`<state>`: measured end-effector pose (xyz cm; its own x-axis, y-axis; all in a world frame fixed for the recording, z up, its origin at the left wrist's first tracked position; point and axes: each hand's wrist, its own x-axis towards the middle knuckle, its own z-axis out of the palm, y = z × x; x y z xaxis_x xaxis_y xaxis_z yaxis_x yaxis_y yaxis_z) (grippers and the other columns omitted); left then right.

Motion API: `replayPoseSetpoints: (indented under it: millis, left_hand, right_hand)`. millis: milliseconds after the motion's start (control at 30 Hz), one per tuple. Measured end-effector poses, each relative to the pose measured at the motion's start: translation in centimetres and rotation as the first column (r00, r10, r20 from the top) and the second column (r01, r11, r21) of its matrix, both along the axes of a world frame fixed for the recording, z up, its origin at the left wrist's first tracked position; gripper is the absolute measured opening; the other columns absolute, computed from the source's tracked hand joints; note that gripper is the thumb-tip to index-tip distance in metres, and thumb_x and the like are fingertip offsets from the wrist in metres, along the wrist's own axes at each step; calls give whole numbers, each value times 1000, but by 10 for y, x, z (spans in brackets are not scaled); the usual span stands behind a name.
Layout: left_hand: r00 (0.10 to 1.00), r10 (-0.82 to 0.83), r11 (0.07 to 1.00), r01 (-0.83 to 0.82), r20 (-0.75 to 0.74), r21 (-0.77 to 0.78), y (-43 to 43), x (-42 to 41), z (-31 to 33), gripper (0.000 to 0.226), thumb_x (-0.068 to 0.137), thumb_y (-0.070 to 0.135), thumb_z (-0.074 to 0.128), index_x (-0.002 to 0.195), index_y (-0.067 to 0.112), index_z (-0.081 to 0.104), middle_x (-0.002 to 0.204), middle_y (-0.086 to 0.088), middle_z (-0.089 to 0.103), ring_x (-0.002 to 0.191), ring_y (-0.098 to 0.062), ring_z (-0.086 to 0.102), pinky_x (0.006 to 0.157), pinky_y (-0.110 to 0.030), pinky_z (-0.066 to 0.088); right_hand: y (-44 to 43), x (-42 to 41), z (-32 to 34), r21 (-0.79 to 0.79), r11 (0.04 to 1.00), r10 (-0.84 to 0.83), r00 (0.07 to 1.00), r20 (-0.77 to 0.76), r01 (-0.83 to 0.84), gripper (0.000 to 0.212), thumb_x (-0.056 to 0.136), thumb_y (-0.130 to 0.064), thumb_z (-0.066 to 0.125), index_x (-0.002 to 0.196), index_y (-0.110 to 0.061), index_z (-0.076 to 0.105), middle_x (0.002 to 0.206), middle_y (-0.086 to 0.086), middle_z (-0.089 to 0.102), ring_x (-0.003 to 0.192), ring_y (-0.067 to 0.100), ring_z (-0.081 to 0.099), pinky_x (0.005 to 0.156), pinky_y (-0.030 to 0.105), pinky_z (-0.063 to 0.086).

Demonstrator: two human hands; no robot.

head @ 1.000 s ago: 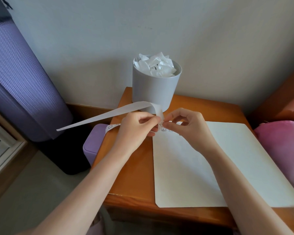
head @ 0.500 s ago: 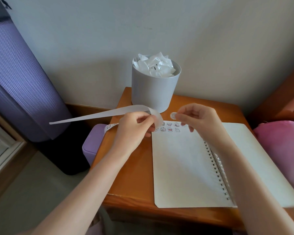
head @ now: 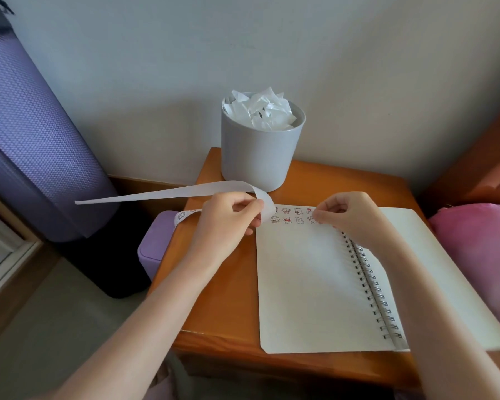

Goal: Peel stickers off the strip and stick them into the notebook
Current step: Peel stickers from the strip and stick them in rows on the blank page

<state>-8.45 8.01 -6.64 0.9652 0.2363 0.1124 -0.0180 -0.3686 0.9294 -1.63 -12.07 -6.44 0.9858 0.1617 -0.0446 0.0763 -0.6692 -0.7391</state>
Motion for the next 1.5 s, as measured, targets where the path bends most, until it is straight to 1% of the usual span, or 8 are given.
replayPoseSetpoints:
  millis: [600,833,1067,1167,1300,1367,1400,1500]
  left_hand:
    - [1000,14,1000,-13,-17,9,1,0,-1,11,91,24,56,87,21,66,67,9,64,60,8,60,49,-3,44]
    - [999,30,999,-30,-24,13,1,1,-2,17,91,24,56,95,14,70,68,7,65,62,-8,63,52,-5,47]
    - [999,32,999,-32,-22,0,1,1,-2,16,91,23,57,95,15,70,67,8,65,59,-1,63,52,-6,48]
    - [999,26,1000,-26,-25,1,1,2,-2,19,91,24,56,98,13,70,69,8,65,62,-6,64,53,-6,48]
    - [1000,10,1000,-10,-13,-10,1,2,0,18,92,25,54,100,15,67,69,8,64,58,0,62,49,-4,45]
    - [1000,-9,1000,9,-2,-24,1,1,1,14,93,25,53,97,18,64,68,8,64,55,6,60,47,-3,43]
    - [1000,-18,999,18,3,-34,1,1,2,12,94,25,53,96,19,63,69,8,64,55,8,59,47,-3,42]
    - [999,-34,997,35,15,-73,0,1,3,12,94,25,53,95,20,63,71,8,65,60,6,62,50,-5,45]
  right_hand:
    - [4,-1,-5,-85,996,1,997,73,5,7,81,-16,71,75,-16,69,70,0,65,64,11,53,55,23,41]
    - [6,-1,-9,-156,988,6,993,121,13,6,80,-20,72,75,-21,68,71,-6,64,72,12,54,68,33,46]
    - [5,-1,-11,-148,989,14,988,156,10,17,77,-17,74,87,-19,60,76,-6,59,69,9,51,65,31,42]
    - [4,1,-13,-167,986,22,985,173,7,12,81,-13,69,83,-20,60,77,-6,59,71,12,51,64,30,42]
    - [4,1,-10,-66,998,4,973,232,11,10,86,-8,61,84,-18,63,76,-12,58,66,5,49,56,8,37]
    - [8,-2,-5,19,999,34,969,243,-40,10,88,-11,62,86,-21,63,80,-13,61,68,5,51,59,5,38]
    - [11,-5,-2,70,994,67,968,240,-87,9,88,-14,63,88,-22,64,83,-13,63,72,7,55,63,6,40]
    - [24,-15,6,207,942,216,950,225,-263,9,87,-15,66,96,-18,65,92,-8,69,85,8,63,73,26,48]
